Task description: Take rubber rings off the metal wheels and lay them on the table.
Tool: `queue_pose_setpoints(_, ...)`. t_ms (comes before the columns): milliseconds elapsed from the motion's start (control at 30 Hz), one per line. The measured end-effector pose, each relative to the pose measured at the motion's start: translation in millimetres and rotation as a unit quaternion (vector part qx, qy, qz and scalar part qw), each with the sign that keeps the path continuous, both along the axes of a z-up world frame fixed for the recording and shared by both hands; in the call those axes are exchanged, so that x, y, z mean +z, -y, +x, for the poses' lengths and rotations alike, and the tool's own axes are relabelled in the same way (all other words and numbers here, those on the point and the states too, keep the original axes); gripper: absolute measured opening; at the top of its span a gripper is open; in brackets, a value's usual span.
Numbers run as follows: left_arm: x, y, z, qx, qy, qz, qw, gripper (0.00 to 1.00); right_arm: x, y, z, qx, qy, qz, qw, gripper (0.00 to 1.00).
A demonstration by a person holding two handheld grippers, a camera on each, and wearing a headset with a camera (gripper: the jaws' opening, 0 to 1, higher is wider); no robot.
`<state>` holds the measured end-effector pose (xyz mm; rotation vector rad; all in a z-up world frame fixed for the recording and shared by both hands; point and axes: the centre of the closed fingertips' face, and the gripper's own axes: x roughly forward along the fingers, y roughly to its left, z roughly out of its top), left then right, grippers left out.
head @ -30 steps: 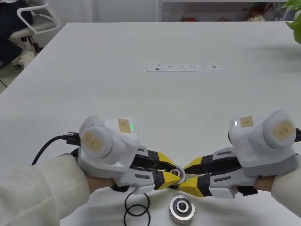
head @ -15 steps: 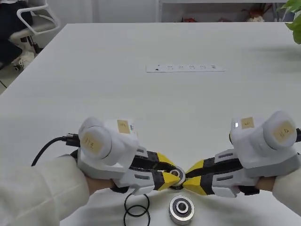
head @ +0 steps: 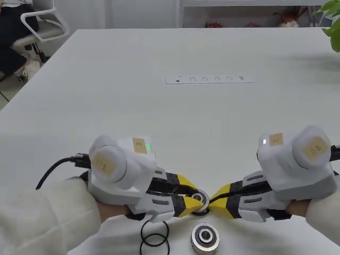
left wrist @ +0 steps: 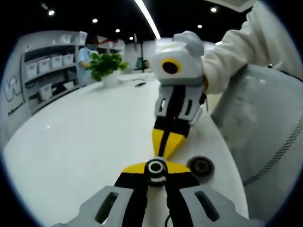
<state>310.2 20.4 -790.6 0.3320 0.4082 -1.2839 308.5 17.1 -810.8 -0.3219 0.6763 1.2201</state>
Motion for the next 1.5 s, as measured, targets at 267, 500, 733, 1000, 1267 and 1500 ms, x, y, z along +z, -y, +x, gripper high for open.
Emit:
queue_pose_setpoints(267,-0.5,-0.6,-0.2,-0.006,0.013,0.007,0.9999,0.14,0.9,2.5,2.2,-0.024,-0.021,0.003,0.9995,0.0)
queue_pose_setpoints(500,-0.5,-1.0,-0.7,-0.007,0.013,0.007,0.9999,0.14,1.8,3.1,2.9,-0.033,-0.029,0.009,0.999,0.0)
queue_pose_setpoints(733,-0.8,-1.2,-0.2,-0.007,0.013,0.006,0.9999,0.14,3.8,5.0,7.0,-0.041,-0.021,0.011,0.9989,0.0)
queue_pose_setpoints(1000,-1.0,-0.7,-0.4,-0.006,0.014,0.006,0.9999,0.14,5.0,6.3,9.1,-0.064,-0.045,0.024,0.9967,0.0)
queue_pose_setpoints(1267,-1.0,-0.4,-0.6,-0.01,0.019,0.007,0.9997,0.14,11.7,3.2,9.6,-0.095,-0.085,0.057,0.9902,0.0)
queue_pose_setpoints(1500,-1.1,-0.1,-0.5,-0.014,0.023,0.009,0.9996,0.14,13.3,0.2,7.9,-0.098,-0.093,0.063,0.9888,0.0)
